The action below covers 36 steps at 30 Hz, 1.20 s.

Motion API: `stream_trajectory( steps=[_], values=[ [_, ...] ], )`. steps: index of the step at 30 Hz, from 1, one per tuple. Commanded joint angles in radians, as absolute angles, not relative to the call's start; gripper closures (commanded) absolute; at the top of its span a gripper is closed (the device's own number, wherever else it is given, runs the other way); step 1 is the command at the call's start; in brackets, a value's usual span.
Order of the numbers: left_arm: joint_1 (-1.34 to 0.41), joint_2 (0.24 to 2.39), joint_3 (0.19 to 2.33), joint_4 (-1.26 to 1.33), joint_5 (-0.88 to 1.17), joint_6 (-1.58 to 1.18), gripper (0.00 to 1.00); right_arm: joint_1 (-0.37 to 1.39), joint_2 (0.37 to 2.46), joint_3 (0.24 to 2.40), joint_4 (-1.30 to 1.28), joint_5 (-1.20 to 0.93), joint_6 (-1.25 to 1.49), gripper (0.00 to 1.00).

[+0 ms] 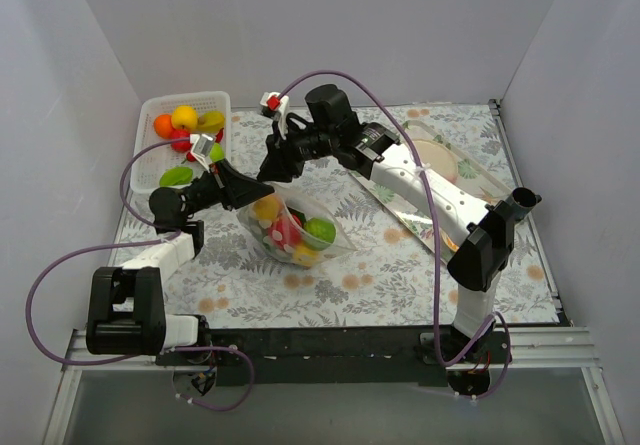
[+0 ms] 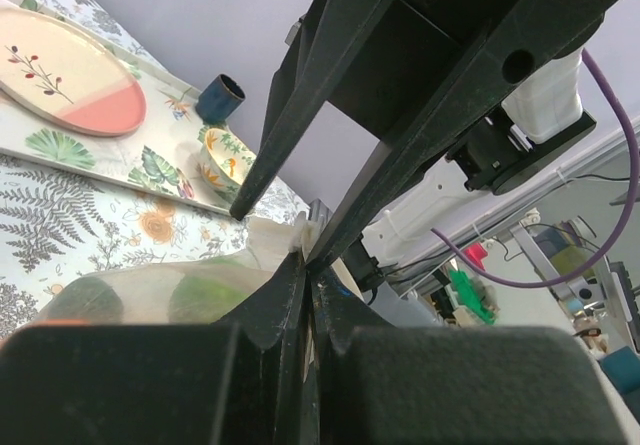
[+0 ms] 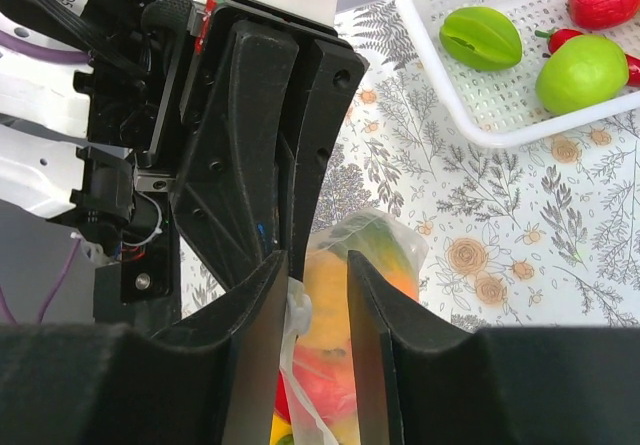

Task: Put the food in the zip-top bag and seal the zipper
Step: Zip the zipper food storage bag at the center of the board.

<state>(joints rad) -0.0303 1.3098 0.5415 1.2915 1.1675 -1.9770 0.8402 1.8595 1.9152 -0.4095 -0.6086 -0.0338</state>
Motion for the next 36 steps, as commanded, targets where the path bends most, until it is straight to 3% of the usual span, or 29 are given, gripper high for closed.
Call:
stream_trajectory(
  steps=[1,14,36],
  values=[
    [-0.035,1.282,0.58,1.628,1.143,-1.942,1.0,0.844,1.818,1.918,-0.42,-0.603,-0.051,0.61],
    [-0.035,1.276,0.577,1.592,1.135,-1.921,1.0,0.782,1.77,1.845,-0.333,-0.796,0.044,0.6],
    [-0.035,1.279,0.574,1.578,1.134,-1.91,1.0,0.778,1.812,1.867,-0.336,-0.796,0.064,0.6]
  ],
)
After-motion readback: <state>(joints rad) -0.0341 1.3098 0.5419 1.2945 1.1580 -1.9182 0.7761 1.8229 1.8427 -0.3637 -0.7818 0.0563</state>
